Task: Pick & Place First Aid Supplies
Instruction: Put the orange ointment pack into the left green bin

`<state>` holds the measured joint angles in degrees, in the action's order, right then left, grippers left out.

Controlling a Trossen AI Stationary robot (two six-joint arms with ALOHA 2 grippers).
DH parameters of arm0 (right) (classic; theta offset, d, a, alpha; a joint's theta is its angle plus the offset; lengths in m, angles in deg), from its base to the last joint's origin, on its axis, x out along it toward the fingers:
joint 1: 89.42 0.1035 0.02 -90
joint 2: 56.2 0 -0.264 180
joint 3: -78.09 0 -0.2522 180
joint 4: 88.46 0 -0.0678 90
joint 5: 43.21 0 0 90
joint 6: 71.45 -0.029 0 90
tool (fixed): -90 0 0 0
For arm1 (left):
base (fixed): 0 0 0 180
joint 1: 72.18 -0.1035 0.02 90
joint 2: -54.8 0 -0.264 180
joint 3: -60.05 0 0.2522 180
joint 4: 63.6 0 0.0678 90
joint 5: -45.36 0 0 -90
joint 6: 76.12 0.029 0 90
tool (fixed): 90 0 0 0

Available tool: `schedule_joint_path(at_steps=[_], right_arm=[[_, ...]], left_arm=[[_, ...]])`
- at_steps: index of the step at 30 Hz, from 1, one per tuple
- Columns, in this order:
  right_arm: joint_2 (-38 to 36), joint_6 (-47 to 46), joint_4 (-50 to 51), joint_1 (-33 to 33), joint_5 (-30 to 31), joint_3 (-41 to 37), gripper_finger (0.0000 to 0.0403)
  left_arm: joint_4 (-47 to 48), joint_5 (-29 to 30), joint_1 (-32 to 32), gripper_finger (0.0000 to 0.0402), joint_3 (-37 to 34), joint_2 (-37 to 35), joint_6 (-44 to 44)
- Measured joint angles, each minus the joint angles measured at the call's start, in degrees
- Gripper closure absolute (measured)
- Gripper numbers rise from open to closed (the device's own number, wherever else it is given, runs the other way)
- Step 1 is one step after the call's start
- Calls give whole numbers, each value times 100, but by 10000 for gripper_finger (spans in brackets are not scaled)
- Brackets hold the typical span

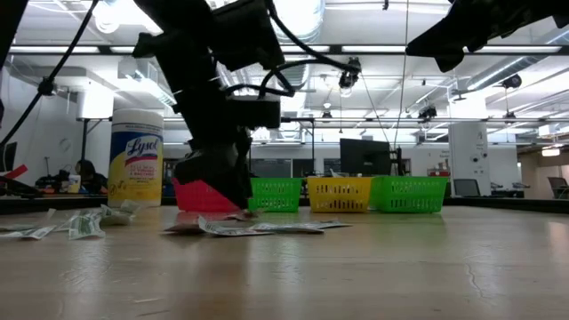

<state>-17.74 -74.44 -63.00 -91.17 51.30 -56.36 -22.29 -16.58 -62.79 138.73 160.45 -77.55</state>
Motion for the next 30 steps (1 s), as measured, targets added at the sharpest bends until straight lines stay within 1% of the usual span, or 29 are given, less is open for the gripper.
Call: schedule_joint_path(at_steps=[7,9,12,17,24,30], right_arm=[[0,0,0,0,0,0,351],[0,0,1,1,0,0,351],[-2,0,2,0,0,0,351],[0,0,2,0,0,0,351],[-2,21,2,0,0,0,351],[0,20,2,0,0,0,351]], left_arm=[[2,-54,8,252,243,-94,-477],[5,-276,23,252,339,-94,-673],[-14,-757,38,252,458,-94,-1105],[42,-1123,48,252,486,-94,-1978],[39,-1170,59,252,486,-94,-2555],[37,-1170,61,252,486,-94,-2885]])
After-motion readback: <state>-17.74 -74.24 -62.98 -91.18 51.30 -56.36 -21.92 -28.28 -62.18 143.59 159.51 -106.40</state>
